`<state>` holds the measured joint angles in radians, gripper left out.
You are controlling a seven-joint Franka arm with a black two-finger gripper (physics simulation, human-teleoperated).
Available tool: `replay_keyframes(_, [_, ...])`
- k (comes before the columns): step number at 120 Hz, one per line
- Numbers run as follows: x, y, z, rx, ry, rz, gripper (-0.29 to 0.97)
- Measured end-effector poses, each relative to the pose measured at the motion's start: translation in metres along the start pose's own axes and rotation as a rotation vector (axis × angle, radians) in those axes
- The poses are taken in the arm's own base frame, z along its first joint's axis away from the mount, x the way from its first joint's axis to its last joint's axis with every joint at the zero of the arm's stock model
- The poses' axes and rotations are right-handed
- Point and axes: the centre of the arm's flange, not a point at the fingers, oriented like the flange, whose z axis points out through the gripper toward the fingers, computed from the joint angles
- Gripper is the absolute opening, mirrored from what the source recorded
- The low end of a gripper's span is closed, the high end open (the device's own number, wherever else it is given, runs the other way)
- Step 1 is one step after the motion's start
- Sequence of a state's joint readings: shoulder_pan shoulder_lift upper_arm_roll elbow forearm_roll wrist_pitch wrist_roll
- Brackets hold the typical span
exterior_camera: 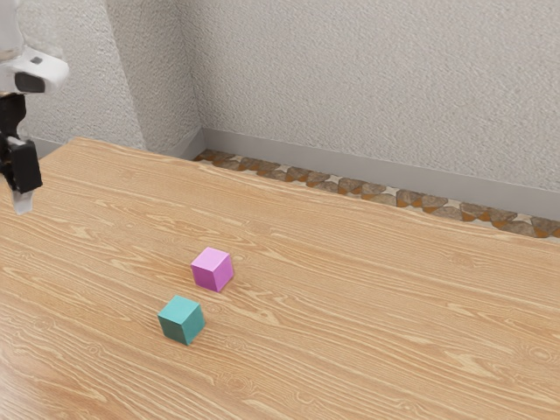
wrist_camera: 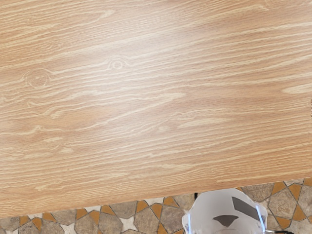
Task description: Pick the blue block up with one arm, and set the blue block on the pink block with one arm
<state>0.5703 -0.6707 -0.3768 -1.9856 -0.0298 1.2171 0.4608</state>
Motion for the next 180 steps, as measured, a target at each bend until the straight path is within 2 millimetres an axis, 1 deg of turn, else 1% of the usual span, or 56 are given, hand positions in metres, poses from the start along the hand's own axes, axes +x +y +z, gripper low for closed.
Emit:
replay_keyframes(7, [0.007, 0.003, 0.059, -0.045, -0.045, -0.028, 0.68])
replay_keyframes(15, [0.012, 0.011, 0.114, -0.055, -0.07, -0.051, 0.68])
replay_keyframes(20, [0.014, 0.014, 0.143, -0.058, -0.07, -0.069, 0.68])
replay_keyframes(23, [0.017, 0.017, 0.155, -0.05, -0.067, -0.074, 0.68])
replay_keyframes(28, [0.027, 0.025, 0.169, -0.008, -0.065, -0.081, 0.68])
replay_keyframes(33, [0.042, 0.037, 0.18, 0.043, -0.068, -0.075, 0.68])
replay_keyframes(37, [0.059, 0.052, 0.192, 0.078, -0.075, -0.052, 0.68])
replay_keyframes(40, [0.069, 0.057, 0.2, 0.08, -0.075, -0.048, 0.68])
replay_keyframes(42, [0.076, 0.056, 0.206, 0.065, -0.072, -0.057, 0.68])
replay_keyframes(49, [0.091, 0.037, 0.224, -0.027, -0.057, -0.124, 0.68])
replay_keyframes(56, [0.1, 0.027, 0.227, -0.069, -0.021, -0.158, 0.68])
replay_keyframes(58, [0.103, 0.027, 0.225, -0.063, -0.012, -0.156, 0.68])
replay_keyframes(63, [0.11, 0.034, 0.214, -0.015, 0.009, -0.119, 0.68])
replay_keyframes(66, [0.113, 0.033, 0.213, -0.012, 0.016, -0.111, 0.68])
replay_keyframes(73, [0.125, 0.022, 0.227, -0.054, 0.017, -0.104, 0.68])
replay_keyframes(81, [0.142, 0.003, 0.26, -0.143, 0.002, -0.106, 0.68])
replay_keyframes(84, [0.145, -0.001, 0.269, -0.157, 0.007, -0.109, 0.68])
replay_keyframes(92, [0.149, -0.007, 0.284, -0.177, 0.036, -0.131, 0.68])
replay_keyframes(101, [0.149, -0.01, 0.293, -0.171, 0.081, -0.154, 0.68])
replay_keyframes(113, [0.155, -0.013, 0.29, -0.134, 0.16, -0.166, 0.68])
replay_keyframes(122, [0.164, -0.013, 0.293, -0.127, 0.203, -0.168, 0.68])
replay_keyframes(132, [0.174, -0.005, 0.298, -0.083, 0.231, -0.197, 0.68])
replay_keyframes(144, [0.181, -0.002, 0.303, -0.092, 0.279, -0.265, 0.68])
replay_keyframes(154, [0.188, 0.007, 0.307, -0.086, 0.312, -0.299, 0.68])
replay_keyframes(170, [0.192, 0.016, 0.312, -0.123, 0.337, -0.309, 0.68])
replay_keyframes(180, [0.189, 0.009, 0.319, -0.166, 0.318, -0.322, 0.68])
